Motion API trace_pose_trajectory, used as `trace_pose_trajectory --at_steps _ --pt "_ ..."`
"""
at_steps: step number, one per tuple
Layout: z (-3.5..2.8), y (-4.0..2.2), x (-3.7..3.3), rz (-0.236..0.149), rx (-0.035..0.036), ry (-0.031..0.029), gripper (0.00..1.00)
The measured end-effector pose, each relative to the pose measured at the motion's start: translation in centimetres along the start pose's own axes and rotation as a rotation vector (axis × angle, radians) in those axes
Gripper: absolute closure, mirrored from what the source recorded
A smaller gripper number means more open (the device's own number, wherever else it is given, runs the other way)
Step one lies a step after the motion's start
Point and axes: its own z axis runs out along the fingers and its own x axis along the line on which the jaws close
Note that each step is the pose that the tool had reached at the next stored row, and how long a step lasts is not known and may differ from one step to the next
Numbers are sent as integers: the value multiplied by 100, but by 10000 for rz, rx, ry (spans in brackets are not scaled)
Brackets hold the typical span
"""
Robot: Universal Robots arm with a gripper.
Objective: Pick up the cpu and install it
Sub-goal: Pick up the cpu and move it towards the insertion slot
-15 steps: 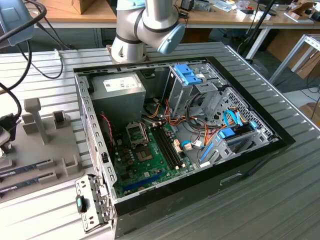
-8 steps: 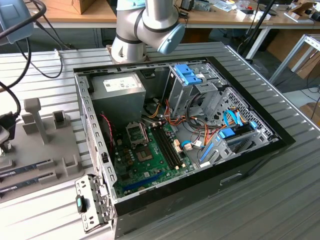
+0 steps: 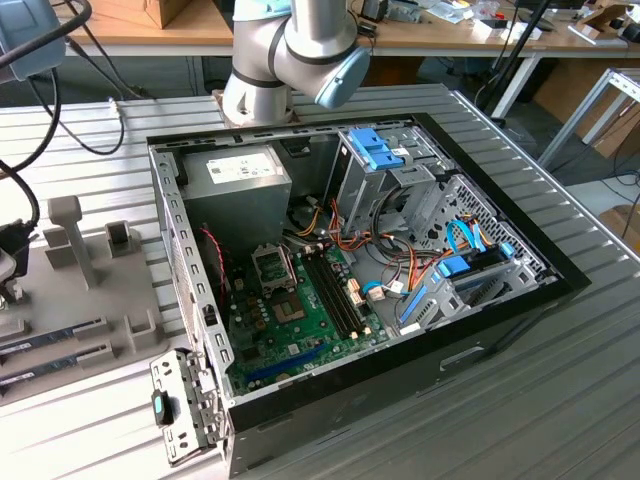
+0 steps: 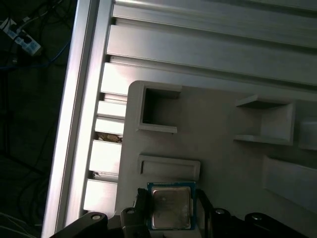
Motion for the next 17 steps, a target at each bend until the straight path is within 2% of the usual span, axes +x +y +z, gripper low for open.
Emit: trace_pose_trajectory --at_steps 17 --pt "-115 3 -3 1 -31 -4 53"
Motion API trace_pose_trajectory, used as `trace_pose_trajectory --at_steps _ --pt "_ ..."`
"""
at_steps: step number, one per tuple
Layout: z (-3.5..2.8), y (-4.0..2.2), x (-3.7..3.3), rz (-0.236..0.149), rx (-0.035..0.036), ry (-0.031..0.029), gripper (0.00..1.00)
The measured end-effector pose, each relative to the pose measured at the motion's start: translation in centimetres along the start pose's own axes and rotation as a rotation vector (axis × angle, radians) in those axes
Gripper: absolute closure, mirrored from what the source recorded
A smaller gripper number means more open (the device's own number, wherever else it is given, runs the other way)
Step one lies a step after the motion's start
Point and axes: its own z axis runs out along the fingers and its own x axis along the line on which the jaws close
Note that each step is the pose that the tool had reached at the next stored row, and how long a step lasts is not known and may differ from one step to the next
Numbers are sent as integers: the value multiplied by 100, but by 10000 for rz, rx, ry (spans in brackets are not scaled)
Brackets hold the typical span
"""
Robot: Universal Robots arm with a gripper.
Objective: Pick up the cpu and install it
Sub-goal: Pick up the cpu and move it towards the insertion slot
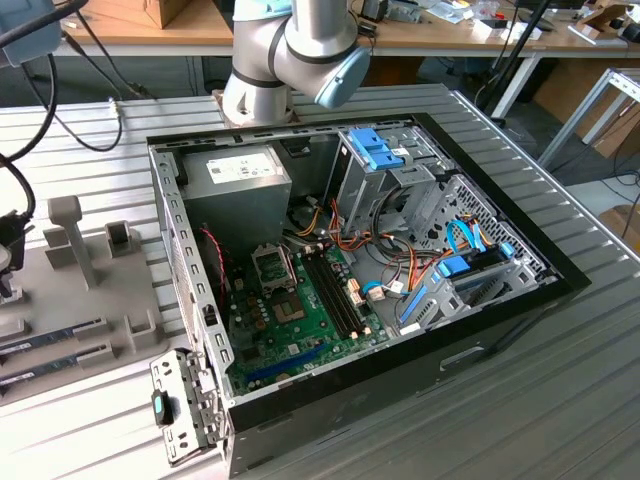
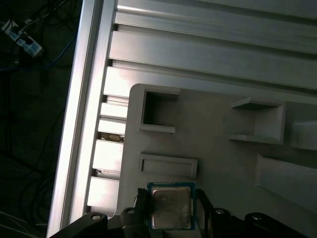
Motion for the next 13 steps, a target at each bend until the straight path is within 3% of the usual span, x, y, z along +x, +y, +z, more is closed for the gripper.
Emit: trace_pose_trajectory --at_steps 13 --pt "-80 2 -2 0 -22 -3 53"
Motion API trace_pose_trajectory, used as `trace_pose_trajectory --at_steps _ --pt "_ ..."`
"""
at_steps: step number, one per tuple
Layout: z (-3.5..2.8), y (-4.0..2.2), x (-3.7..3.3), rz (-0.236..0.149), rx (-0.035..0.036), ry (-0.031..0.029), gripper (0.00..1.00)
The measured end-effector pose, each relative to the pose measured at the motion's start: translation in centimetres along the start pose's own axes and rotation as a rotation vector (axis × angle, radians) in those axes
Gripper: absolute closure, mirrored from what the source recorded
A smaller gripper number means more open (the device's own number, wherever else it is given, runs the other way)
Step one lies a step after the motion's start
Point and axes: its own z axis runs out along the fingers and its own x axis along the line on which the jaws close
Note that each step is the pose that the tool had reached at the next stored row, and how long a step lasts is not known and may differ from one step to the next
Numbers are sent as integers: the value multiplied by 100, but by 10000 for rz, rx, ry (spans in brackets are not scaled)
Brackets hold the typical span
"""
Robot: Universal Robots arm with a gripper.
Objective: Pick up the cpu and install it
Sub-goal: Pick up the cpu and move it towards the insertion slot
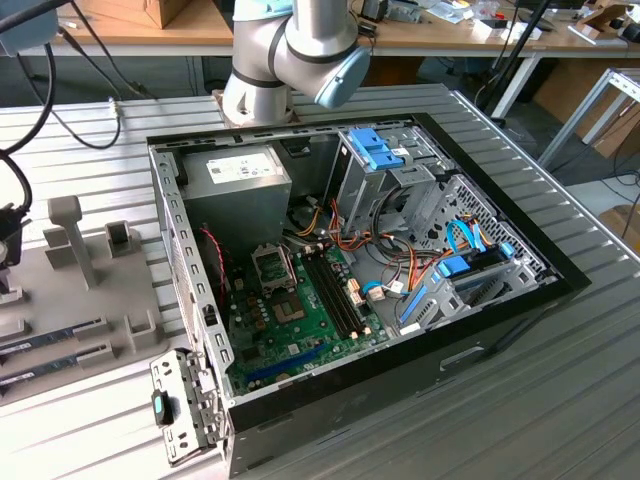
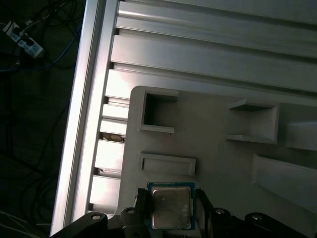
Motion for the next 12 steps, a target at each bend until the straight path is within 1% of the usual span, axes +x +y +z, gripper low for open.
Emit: trace_pose_trajectory --at_steps 9,12 --pt "-62 2 -2 0 -9 -1 53" --pt "-100 3 -2 0 -11 -1 53"
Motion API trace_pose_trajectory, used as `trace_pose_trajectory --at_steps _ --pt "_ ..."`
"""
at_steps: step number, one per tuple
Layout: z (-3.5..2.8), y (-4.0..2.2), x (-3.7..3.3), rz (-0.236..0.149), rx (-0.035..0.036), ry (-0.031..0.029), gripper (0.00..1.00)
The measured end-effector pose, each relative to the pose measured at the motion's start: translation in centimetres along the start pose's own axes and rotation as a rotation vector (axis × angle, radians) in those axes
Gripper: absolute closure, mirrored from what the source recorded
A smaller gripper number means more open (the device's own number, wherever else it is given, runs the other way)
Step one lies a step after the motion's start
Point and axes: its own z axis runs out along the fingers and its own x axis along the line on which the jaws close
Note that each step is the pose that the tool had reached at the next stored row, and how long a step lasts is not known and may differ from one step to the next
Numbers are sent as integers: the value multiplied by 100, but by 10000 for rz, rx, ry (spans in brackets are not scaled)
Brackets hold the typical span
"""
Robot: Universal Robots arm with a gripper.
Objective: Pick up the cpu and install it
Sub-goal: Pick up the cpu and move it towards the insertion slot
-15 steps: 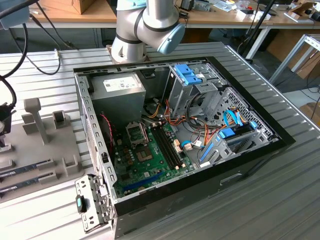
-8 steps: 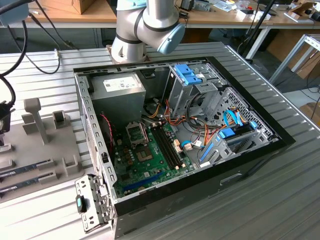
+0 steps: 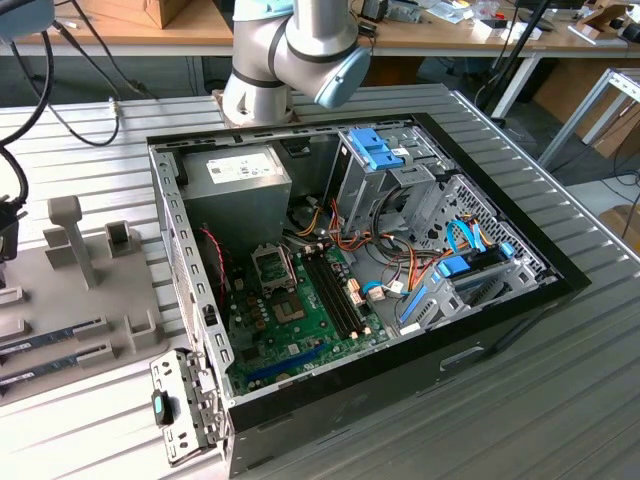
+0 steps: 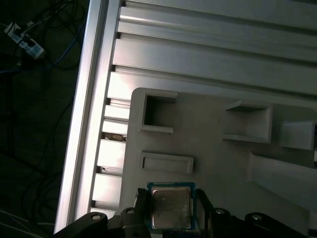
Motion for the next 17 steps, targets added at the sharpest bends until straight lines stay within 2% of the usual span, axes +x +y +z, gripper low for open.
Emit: trace_pose_trajectory --at_steps 12,17 --pt "-103 3 -3 1 -11 -2 53" --pt "-163 5 -4 0 -15 -2 53"
